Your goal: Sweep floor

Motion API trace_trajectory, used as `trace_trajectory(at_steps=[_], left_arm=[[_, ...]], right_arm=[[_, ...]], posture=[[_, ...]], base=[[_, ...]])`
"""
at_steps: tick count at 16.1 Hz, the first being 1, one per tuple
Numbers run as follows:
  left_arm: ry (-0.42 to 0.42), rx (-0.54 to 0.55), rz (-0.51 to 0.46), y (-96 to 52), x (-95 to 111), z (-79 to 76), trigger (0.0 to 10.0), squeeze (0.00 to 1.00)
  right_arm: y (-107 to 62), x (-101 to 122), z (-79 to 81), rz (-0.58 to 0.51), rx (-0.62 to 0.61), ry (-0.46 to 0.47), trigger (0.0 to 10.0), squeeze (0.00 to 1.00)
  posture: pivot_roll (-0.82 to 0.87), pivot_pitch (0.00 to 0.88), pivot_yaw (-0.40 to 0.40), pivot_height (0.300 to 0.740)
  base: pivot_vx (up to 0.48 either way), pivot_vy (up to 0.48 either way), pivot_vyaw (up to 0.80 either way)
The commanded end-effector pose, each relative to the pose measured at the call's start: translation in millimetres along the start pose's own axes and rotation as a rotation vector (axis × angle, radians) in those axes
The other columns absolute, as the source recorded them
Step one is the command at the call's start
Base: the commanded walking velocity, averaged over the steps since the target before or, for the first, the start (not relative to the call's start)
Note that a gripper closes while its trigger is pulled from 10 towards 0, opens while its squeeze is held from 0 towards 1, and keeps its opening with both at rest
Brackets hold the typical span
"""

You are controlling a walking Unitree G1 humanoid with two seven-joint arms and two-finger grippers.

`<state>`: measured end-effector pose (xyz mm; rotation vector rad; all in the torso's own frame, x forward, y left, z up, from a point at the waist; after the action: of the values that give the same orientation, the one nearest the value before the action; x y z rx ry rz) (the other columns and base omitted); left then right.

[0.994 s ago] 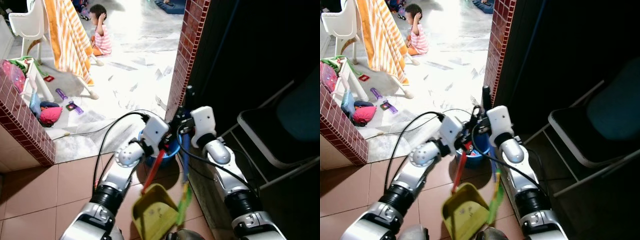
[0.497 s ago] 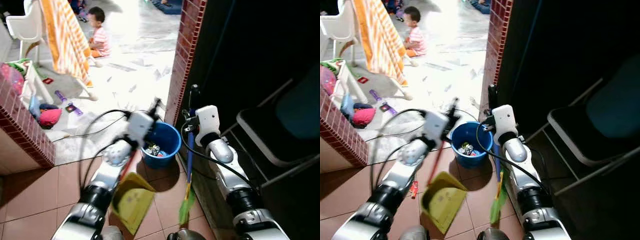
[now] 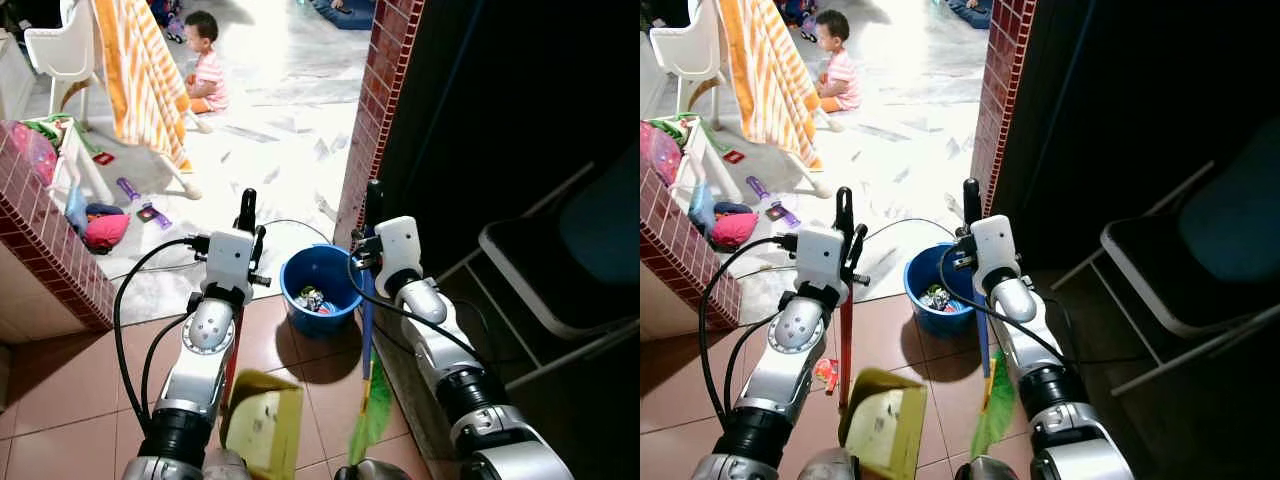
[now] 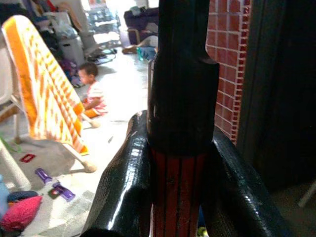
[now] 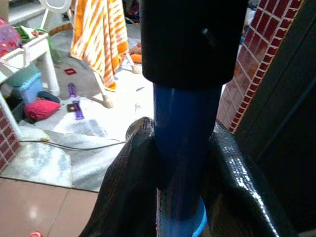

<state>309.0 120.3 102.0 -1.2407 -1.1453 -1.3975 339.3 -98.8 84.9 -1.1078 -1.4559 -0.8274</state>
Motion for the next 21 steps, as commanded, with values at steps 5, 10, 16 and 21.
trace_trajectory(at_steps=[5, 10, 16, 21], left_arm=[[-0.017, -0.034, -0.021, -5.0, 11.3, -16.3, 10.0, 0.0], [-0.023, -0.072, -0.027, 3.2, 16.6, -25.4, 10.0, 0.0], [-0.022, -0.043, -0.028, 9.3, 16.1, -21.1, 10.0, 0.0], [0.008, -0.002, -0.009, 10.2, 9.5, -6.8, 10.0, 0.0]], right_arm=[[-9.3, -10.2, 14.2, -0.001, 0.047, 0.062, 10.0, 0.0], [-3.5, -7.0, 6.4, -0.007, 0.017, 0.071, 10.0, 0.0], [-1.5, -4.7, 10.3, -0.027, -0.007, 0.058, 10.0, 0.0], [4.6, 1.9, 11.3, -0.054, -0.027, 0.057, 10.0, 0.0]], posture=[[0.04, 0.0, -0.039, 0.74], [0.01, 0.0, -0.02, 0.74], [0.02, 0.0, -0.03, 0.74], [0.03, 0.0, -0.032, 0.74]], base=[[0.0, 0.364, 0.43], [0.0, 0.48, 0.0], [0.0, 0.48, 0.0], [0.0, 0.48, 0.0]])
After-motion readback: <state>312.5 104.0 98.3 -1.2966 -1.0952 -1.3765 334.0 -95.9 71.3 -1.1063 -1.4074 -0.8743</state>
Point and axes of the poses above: a point about 5 cm out from each wrist's last joint towards the gripper, its own y axis pointing out of the wrist towards the gripper, its own x axis along the axis of the wrist's last joint, z = x × y, the point moved 1 cm from there along y, pointing out of the wrist towards the gripper, and after that the axes turned 6 degrees about -y, right-handed, at the moved point
